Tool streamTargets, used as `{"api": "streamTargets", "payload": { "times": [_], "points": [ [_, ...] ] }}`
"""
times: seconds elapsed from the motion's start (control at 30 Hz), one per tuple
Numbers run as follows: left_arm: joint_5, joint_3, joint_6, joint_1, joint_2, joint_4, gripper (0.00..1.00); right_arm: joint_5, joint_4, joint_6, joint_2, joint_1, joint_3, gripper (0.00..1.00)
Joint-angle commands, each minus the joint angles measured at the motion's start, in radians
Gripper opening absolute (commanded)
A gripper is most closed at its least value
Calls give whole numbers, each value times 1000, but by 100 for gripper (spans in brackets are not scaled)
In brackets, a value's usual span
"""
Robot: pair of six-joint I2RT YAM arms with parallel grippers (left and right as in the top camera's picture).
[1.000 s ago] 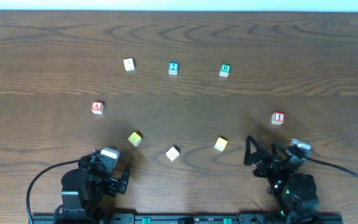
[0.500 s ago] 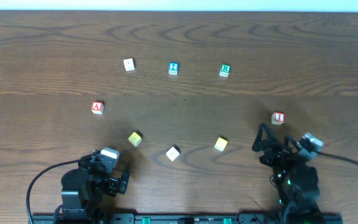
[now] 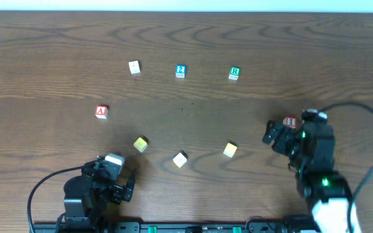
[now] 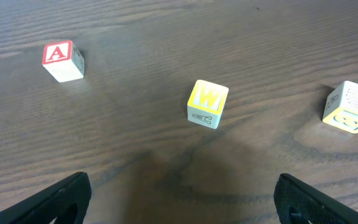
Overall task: Spell out Ai2
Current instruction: 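Reach the right gripper to the red I block and grasp it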
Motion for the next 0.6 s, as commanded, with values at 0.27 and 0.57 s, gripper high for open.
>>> {"api": "streamTargets", "payload": {
  "times": [0.27,0.57],
  "points": [
    [14,-9,17,4,-7,0,95,25,-136,-155,476,-71,256,98],
    [14,-9,18,4,-7,0,95,99,-106,-211,650,-88,298,95]
  ]
}}
